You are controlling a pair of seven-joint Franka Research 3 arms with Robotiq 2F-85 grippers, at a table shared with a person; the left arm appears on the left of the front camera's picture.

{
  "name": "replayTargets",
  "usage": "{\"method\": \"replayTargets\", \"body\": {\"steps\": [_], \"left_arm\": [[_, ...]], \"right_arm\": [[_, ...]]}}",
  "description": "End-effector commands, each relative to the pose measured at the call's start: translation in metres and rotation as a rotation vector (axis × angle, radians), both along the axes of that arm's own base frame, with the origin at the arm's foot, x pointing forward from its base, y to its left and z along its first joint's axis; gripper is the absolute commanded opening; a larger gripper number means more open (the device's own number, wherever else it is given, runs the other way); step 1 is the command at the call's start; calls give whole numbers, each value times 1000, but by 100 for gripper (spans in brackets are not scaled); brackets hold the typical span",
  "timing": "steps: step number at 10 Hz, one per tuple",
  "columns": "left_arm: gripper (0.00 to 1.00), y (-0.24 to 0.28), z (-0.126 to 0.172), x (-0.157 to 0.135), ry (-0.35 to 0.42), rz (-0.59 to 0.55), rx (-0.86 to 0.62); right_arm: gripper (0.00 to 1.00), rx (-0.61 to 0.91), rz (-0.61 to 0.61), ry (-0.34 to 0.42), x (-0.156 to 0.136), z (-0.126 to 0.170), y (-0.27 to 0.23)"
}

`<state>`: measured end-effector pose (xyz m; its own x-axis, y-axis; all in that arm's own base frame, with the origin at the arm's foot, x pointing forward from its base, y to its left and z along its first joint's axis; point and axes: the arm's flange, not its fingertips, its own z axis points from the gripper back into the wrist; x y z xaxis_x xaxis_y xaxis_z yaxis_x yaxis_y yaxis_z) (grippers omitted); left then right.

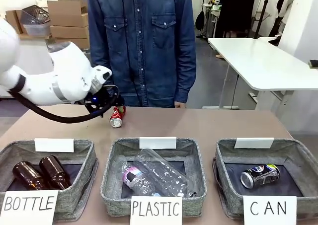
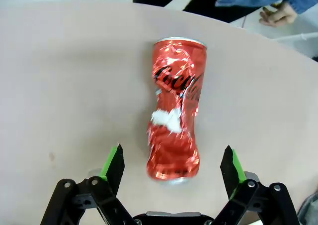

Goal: Sort the can waste into the basket.
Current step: Pick up the can waste from the table and place it in the right Fabric basket.

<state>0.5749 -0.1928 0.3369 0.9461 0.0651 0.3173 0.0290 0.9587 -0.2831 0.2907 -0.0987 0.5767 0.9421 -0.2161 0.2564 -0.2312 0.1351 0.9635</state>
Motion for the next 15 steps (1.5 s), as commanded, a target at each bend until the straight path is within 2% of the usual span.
{"method": "replayTargets", "body": {"steps": [1, 3, 5, 6, 7, 8, 9, 11, 12, 13, 15], "left_arm": [[100, -20, -13, 25, 17, 14, 20], [100, -24, -30, 31, 39, 23, 51], [100, -24, -34, 33, 36, 13, 61], [88, -23, -35, 34, 17, 12, 83], [42, -24, -34, 34, 21, 13, 75], [29, -24, -34, 34, 16, 13, 74], [0, -23, -33, 34, 15, 15, 76], [0, -21, -25, 32, 13, 17, 77], [6, -19, -21, 30, 0, 16, 77], [0, -18, -18, 28, -6, 15, 76], [0, -8, -4, 19, 10, 3, 85]], "right_arm": [[100, -6, 9, -24, 0, 1, -1], [100, -6, 9, -24, 0, 1, -1], [100, -6, 9, -24, 0, 1, -1], [100, -6, 9, -24, 0, 1, -1], [100, -6, 9, -24, 0, 1, -1], [100, -6, 9, -24, 0, 1, -1], [100, -6, 9, -24, 0, 1, -1], [100, -6, 9, -24, 0, 1, -1], [100, -6, 9, -24, 0, 1, -1], [100, -6, 9, -24, 0, 1, -1], [100, -6, 9, -24, 0, 1, -1]]}}
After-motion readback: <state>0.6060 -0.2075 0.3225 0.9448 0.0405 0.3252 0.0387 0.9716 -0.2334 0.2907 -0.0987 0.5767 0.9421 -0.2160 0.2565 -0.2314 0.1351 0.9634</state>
